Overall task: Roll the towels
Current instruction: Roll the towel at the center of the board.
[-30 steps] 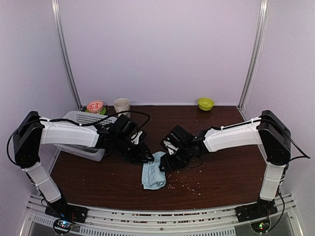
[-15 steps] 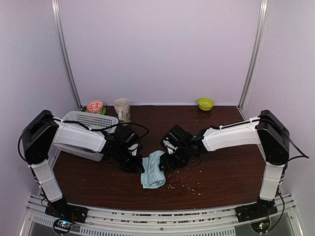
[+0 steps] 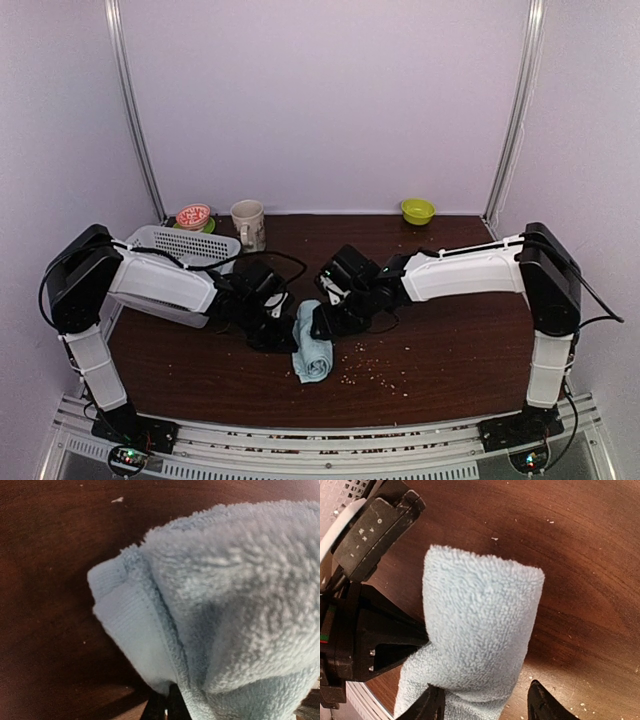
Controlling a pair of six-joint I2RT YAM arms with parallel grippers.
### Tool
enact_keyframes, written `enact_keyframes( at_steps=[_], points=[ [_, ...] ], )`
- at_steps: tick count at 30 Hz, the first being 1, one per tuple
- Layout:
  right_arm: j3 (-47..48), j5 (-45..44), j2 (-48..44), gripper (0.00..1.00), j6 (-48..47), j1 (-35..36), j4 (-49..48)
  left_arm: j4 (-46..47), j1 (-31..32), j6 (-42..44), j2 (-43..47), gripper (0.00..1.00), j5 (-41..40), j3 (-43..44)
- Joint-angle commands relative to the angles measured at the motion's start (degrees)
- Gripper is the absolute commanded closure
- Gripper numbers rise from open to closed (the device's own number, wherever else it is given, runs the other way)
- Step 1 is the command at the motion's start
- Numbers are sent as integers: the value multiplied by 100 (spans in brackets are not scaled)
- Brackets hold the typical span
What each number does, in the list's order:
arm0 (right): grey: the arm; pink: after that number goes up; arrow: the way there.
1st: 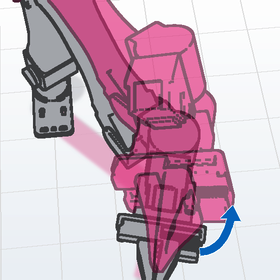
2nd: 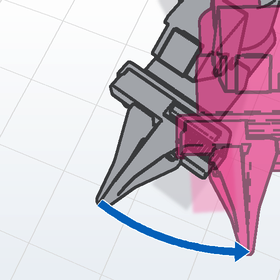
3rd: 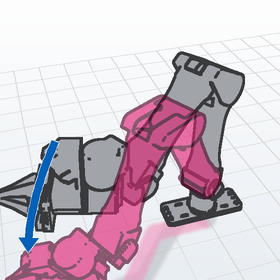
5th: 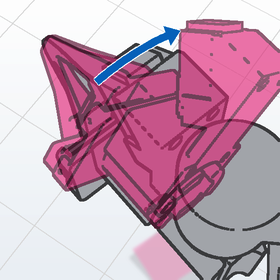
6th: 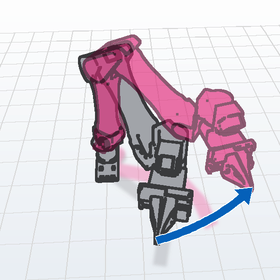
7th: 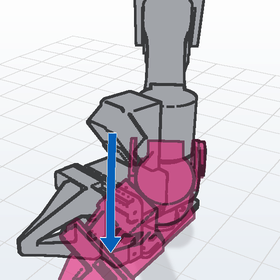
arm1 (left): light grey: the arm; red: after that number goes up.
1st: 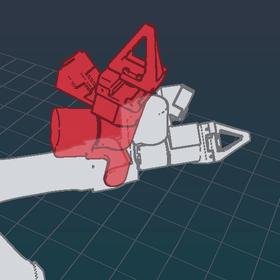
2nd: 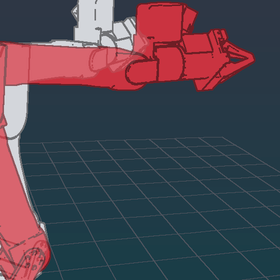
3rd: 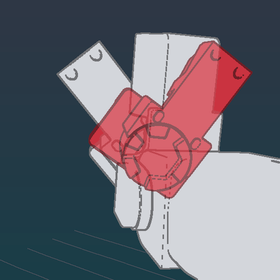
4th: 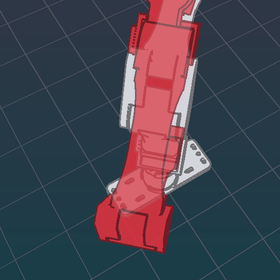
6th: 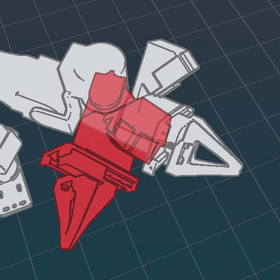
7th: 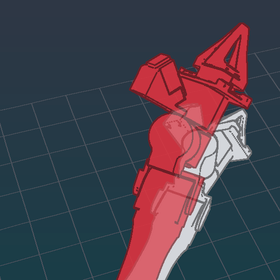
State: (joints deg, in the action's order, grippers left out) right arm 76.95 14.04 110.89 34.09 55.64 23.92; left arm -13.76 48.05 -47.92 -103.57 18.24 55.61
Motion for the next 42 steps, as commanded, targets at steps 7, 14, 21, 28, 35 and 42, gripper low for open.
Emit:
enact_keyframes(
  at_steps=[7,14,21,28,35,42],
  points=[
    [180,-65,404,43,175,197,16,70,74,-6,-48,100,60,-181],
    [122,-102,643,43,195,203,-39,-389,71,256,584,94,-82,-281],
    [91,-106,697,43,158,207,-144,-1055,52,499,1503,79,-137,2],
    [33,-60,706,43,131,209,-229,-898,-119,424,1254,79,-19,690],
    [-17,-43,672,43,90,202,-239,-552,-198,279,462,82,111,992],
    [-59,80,646,43,77,202,-343,-290,-374,221,-95,84,217,1123]
  ],
)
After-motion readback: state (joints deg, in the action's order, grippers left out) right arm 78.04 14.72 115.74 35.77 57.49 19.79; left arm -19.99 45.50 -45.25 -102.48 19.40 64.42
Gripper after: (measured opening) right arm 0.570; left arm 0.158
